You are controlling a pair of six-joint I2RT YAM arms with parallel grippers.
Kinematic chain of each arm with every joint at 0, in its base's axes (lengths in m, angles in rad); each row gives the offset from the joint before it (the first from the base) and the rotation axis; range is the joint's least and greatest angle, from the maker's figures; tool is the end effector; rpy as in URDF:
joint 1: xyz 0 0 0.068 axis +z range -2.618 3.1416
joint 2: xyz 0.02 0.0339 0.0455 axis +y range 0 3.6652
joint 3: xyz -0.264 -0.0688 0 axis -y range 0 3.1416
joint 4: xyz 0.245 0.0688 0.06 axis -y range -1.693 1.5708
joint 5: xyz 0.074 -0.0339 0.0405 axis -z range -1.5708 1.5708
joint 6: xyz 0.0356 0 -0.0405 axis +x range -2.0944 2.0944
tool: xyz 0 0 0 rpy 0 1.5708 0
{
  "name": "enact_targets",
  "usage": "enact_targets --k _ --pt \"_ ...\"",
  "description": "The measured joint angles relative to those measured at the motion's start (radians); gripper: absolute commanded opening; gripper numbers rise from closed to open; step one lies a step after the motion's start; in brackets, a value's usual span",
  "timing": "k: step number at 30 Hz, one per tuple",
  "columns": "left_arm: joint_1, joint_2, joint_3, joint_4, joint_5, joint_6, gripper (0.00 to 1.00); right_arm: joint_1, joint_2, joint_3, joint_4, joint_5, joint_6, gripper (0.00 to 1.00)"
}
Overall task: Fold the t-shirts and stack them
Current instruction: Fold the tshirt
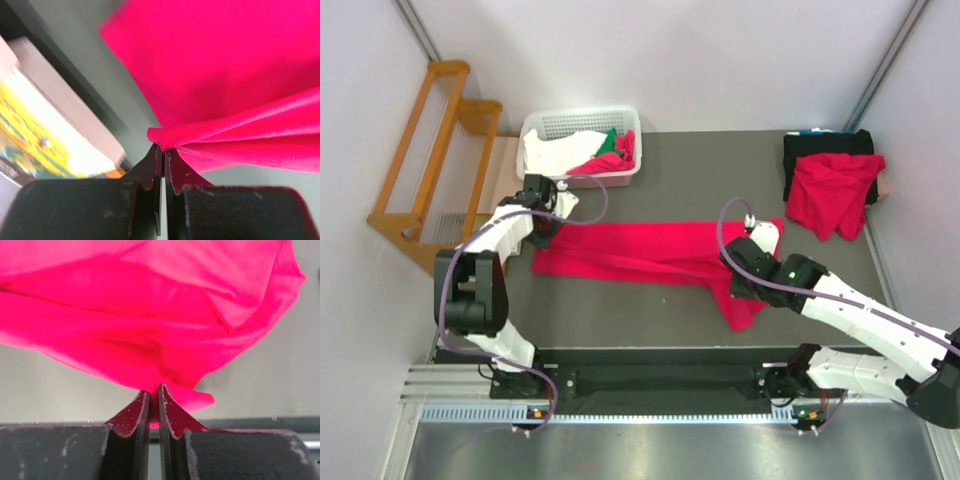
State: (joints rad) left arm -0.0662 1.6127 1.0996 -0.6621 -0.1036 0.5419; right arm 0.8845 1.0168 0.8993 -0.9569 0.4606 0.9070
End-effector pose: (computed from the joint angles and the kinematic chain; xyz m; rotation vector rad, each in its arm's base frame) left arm 0.3157 -0.0172 0.2083 0.8015 2.6504 0.2703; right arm 0.1275 0.1307 0.2758 0.1751 2.4760 0.1272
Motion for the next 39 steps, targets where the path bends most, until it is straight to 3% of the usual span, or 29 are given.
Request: enact_targets --k 12,13,16,17,18,20,29,39 --pt "0.0 0.098 0.079 0.031 0.001 -0.035 0.0 -0.12 0.102 -0.003 0.172 -0.011 -0.136 0.0" --pt "0.0 0.098 0.079 0.031 0.001 -0.035 0.04 -0.13 0.109 -0.003 0.182 -0.01 -0.144 0.0" --pt "0.0 0.098 0.079 0.031 0.002 -0.033 0.37 -0.163 0.15 -0.002 0.219 -0.01 -0.175 0.0" --pt "0.0 0.098 0.078 0.031 0.002 -0.029 0.7 -0.174 0.167 -0.002 0.233 -0.01 -0.184 0.0" --pt "0.0 0.099 0.076 0.031 0.0 -0.032 0.84 -0.187 0.185 -0.002 0.25 -0.011 -0.2 0.0" --pt "0.0 0.101 0.07 0.035 -0.007 -0.026 0.99 -0.206 0.214 -0.002 0.281 -0.011 -0.219 0.0" --pt "0.0 0.116 0.043 0.036 -0.034 -0.024 0.99 -0.305 0.417 0.077 0.399 -0.019 -0.327 0.0" --pt "-0.035 0.041 -0.019 0.017 -0.024 -0.024 0.99 -0.421 0.689 0.277 0.465 -0.04 -0.428 0.02"
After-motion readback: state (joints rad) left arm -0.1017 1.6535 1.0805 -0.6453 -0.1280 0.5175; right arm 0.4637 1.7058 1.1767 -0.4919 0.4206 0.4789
